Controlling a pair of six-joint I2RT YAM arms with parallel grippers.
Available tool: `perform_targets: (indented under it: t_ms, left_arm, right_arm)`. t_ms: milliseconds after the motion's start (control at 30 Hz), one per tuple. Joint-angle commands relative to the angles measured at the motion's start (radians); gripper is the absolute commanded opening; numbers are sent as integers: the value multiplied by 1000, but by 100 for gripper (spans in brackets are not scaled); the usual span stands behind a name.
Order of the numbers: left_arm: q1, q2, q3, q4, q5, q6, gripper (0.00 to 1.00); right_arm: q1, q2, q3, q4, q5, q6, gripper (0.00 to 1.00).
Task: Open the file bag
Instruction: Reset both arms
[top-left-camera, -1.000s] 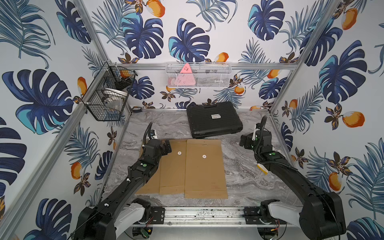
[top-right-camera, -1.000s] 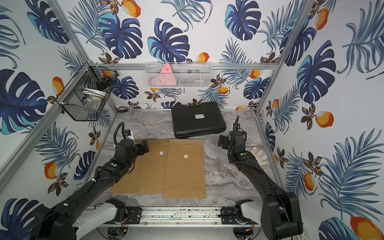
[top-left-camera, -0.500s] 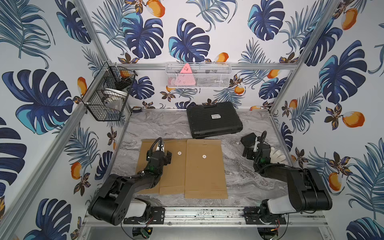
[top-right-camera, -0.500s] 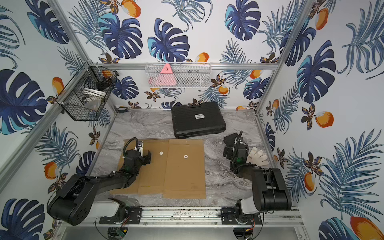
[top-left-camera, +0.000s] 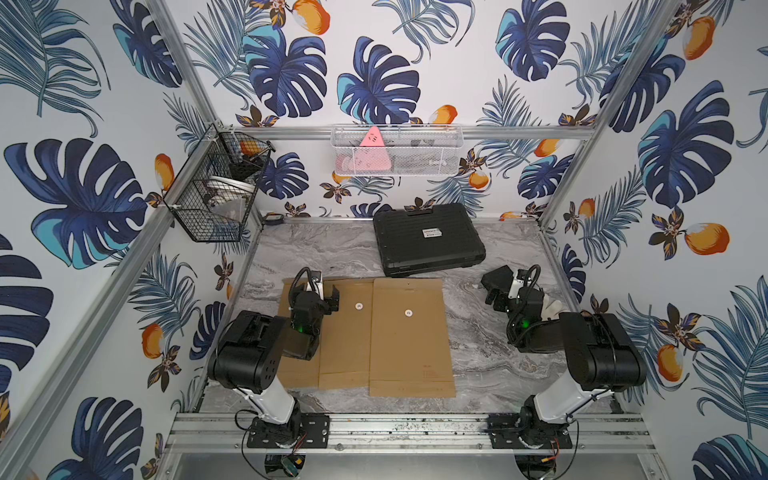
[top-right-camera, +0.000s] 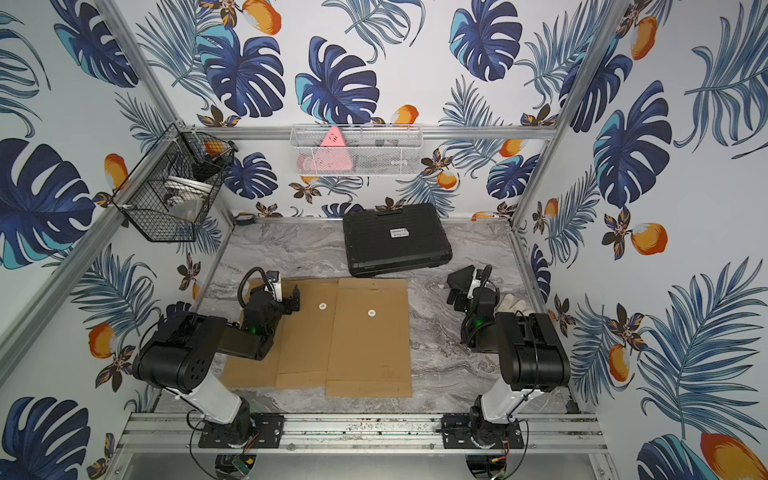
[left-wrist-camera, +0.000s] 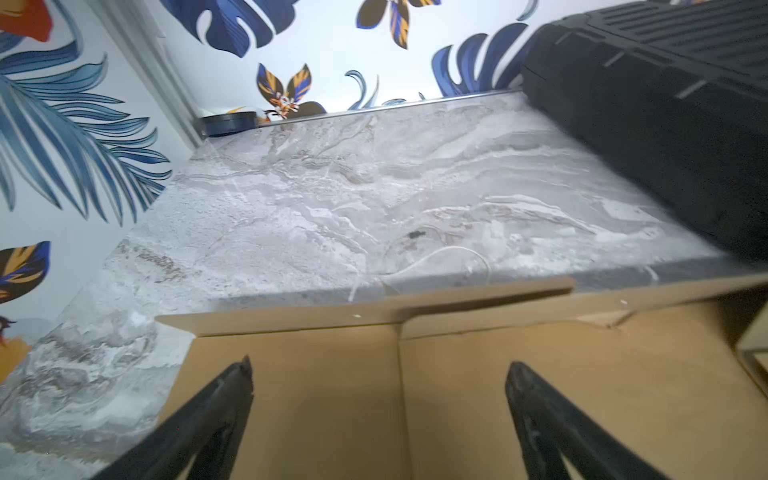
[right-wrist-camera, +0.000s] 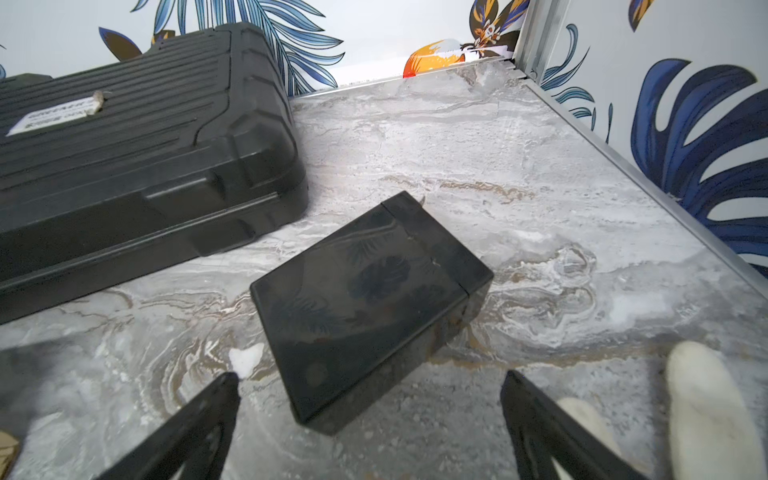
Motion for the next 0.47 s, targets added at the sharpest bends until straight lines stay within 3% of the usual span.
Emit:
perform_targets:
  t_ms: [0,433]
  left_arm:
    - [1,0,0,-1,8,-28,99]
    - [1,1,2,-1,13,-29,99]
  right_arm:
    - [-3,-2,6,17,12,7,100]
    - [-3,2,0,39,2,0,100]
